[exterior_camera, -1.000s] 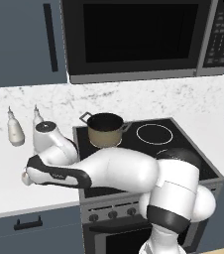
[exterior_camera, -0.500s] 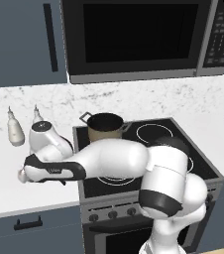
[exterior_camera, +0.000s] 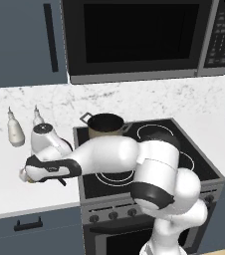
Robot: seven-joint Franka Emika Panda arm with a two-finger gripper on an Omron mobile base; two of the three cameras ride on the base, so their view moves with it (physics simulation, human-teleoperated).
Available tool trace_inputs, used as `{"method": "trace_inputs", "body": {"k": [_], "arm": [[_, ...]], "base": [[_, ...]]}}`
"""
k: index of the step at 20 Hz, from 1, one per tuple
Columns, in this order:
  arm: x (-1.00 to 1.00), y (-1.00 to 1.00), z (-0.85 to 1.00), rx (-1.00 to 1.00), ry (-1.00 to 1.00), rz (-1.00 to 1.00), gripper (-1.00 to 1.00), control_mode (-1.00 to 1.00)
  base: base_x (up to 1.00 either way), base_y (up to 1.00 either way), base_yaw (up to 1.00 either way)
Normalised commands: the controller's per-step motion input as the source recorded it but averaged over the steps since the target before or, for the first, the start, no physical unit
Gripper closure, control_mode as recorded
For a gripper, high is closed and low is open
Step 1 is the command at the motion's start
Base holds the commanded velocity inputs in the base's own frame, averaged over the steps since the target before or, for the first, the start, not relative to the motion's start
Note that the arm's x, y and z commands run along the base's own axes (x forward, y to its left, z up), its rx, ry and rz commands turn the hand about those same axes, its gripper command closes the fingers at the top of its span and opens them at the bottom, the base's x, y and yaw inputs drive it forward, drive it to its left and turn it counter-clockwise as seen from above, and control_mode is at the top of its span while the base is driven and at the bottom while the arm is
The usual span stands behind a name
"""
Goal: Put the mushroom and potato in the pot. Retrieve the spatula and lightly stir the vegetables in the pot.
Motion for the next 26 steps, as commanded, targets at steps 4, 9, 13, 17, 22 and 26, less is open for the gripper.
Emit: {"method": "trace_inputs", "body": {"k": [4, 9, 13, 17, 22, 26], "arm": [[0.24, 0.17, -0.28, 0.00, 0.00, -0.02, -1.00, -1.00], [0.25, 0.26, -0.14, 0.00, 0.00, -0.01, -1.00, -1.00], [0.31, 0.25, 0.00, 0.00, 0.01, -0.01, -1.00, -1.00], [0.25, 0.13, -0.04, 0.00, 0.01, -0.02, -1.00, -1.00], [0.03, 0.05, -0.18, 0.00, 0.00, -0.01, -1.00, -1.00], [-0.07, 0.05, -0.23, 0.00, 0.00, 0.00, -1.00, -1.00]], "base": [[0.00, 0.00, 0.00], [0.00, 0.00, 0.00], [0.00, 0.00, 0.00], [0.00, 0.00, 0.00], [0.00, 0.00, 0.00], [0.00, 0.00, 0.00]]}}
